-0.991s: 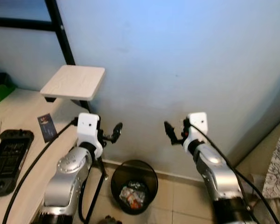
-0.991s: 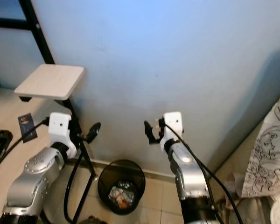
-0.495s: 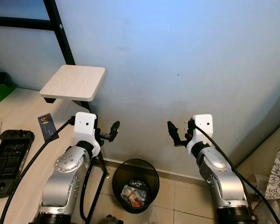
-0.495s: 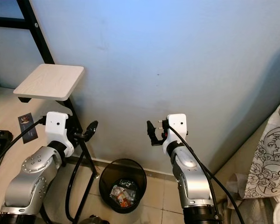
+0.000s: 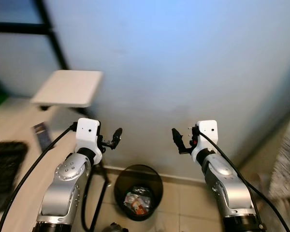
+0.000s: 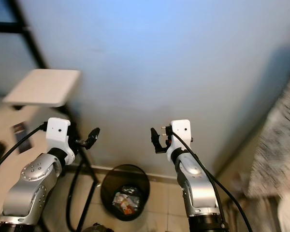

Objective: Clean up the room

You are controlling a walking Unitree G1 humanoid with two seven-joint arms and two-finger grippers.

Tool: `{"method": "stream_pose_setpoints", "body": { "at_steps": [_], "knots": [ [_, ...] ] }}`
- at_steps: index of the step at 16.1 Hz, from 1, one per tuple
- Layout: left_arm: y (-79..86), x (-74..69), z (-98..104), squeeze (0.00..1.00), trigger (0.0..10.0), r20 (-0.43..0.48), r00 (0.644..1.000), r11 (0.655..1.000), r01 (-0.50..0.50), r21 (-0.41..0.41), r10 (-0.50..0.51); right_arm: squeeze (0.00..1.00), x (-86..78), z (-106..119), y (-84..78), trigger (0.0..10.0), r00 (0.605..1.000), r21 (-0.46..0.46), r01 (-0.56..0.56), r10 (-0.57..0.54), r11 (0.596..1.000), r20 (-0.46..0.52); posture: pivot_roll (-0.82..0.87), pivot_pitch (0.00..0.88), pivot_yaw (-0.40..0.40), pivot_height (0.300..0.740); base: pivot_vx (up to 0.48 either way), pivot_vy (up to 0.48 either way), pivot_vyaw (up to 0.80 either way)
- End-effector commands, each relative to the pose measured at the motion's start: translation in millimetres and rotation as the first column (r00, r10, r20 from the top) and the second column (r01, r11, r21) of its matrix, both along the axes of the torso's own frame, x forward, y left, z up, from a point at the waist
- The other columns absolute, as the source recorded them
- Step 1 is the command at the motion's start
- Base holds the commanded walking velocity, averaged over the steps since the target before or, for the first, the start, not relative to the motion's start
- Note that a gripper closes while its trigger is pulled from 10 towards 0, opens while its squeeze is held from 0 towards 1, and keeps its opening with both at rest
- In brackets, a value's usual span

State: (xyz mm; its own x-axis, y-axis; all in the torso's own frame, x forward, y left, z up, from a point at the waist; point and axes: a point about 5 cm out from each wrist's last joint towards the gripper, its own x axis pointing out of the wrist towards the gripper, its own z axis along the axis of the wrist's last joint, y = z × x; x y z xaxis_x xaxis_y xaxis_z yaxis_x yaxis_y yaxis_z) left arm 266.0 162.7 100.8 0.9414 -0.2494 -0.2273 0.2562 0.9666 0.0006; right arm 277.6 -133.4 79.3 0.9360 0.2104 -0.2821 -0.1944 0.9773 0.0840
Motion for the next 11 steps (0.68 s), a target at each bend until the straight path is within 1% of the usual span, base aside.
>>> {"method": "stream_pose_setpoints", "body": {
  "at_steps": [1,5,7,11],
  "knots": [
    [-1.0,-1.1,-0.7,0.0,10.0,-0.004,1.0,1.0,0.015,0.013,-0.015,0.0,-1.0,2.2,-2.4,10.0,1.0,0.016,0.016,-0.016,1.0,0.004,0.04,0.0,0.05,0.74,0.0,0.0,-0.79],
    [-3.1,4.8,0.1,0.0,10.0,-0.008,1.0,1.0,0.018,0.007,-0.018,0.0,2.1,3.7,-4.2,10.0,1.0,0.0,0.011,-0.011,1.0,0.001,0.03,0.0,0.045,0.74,0.0,0.0,-0.79],
    [-3.5,5.6,-0.1,0.0,10.0,-0.008,1.0,1.0,0.019,0.008,-0.019,0.0,2.3,4.1,-4.6,10.0,1.0,-0.003,0.008,-0.008,1.0,0.001,0.03,0.0,0.046,0.74,0.0,0.0,-0.79],
    [-8.5,7.1,-3.0,0.0,10.0,-0.017,0.999,0.999,0.032,0.017,-0.032,0.0,3.4,5.1,-12.0,10.0,1.0,-0.019,0.027,-0.027,0.999,-0.001,0.02,0.0,0.032,0.74,0.0,0.0,-0.79]
  ]
}}
